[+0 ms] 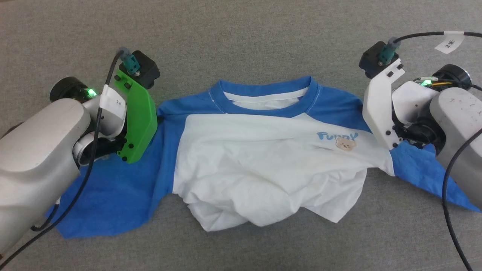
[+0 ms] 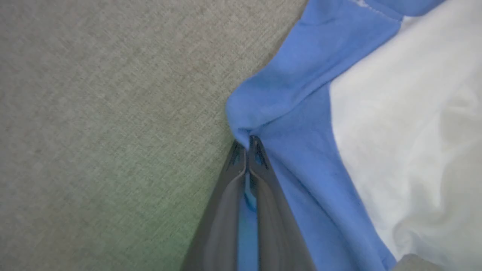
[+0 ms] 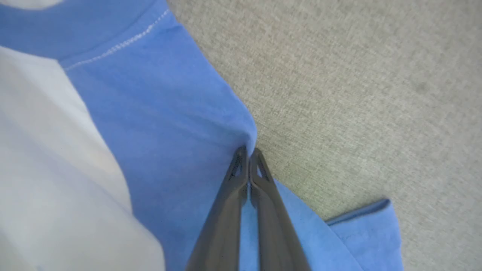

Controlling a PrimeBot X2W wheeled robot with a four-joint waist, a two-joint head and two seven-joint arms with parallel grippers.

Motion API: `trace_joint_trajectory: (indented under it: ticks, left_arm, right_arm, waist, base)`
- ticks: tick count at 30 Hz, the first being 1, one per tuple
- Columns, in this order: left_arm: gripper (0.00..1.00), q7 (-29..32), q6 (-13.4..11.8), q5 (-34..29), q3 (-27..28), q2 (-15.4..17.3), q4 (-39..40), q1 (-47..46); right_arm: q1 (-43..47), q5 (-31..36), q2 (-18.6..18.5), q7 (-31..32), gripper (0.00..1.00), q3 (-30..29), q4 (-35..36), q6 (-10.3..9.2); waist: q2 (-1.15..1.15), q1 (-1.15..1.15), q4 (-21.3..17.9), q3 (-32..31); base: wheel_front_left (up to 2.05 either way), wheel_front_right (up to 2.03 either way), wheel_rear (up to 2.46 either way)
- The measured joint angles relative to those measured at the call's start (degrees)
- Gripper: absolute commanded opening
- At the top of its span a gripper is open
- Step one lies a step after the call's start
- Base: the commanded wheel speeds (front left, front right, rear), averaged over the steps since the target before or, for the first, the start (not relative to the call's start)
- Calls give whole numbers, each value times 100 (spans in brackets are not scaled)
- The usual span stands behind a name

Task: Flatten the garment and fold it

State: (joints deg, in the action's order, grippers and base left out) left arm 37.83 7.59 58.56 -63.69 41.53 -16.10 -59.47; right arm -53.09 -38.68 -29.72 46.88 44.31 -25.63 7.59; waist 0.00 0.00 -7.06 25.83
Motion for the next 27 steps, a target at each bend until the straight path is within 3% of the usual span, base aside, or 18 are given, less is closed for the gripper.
trace_joint_trajectory:
  ticks: [3, 10, 13, 14, 17, 27]
  left_arm:
    - [0, -175, 0, -48, -33, 21, 18, -107]
    - [0, -898, -19, -669, 248, 66, -138, -807]
    - [0, -1249, -200, -953, 454, 68, -197, -1205]
    - [0, -1622, -425, -1166, 697, 49, -274, -1599]
    - [0, -1987, -823, -1506, 964, 30, -391, -2081]
    - [0, -3128, -1879, -2064, 1862, -105, -722, -3532]
  right_arm:
    - [-95, -22, -83, -22, 0, 85, 88, 2]
    - [-749, 302, -374, -733, 0, 19, 235, 1]
    - [-1204, 527, -407, -1011, 0, -157, 249, 1]
    - [-1668, 780, -407, -1247, 0, -400, 236, 2]
    - [-2214, 1058, -352, -1491, 0, -751, 211, 3]
    - [-3727, 1863, 264, -2126, 0, -1941, 38, 10]
  waist:
    - [0, 0, 3, -2]
    - [0, 1, 46, -42]
    - [0, 0, 74, -26]
    - [0, 0, 98, 34]
    - [0, 0, 114, 147]
    - [0, 1, 54, 678]
  base:
    - [0, 0, 0]
    - [0, 0, 0]
    - [0, 0, 0]
    - [0, 0, 0]
    - [0, 0, 0]
    - [0, 0, 0]
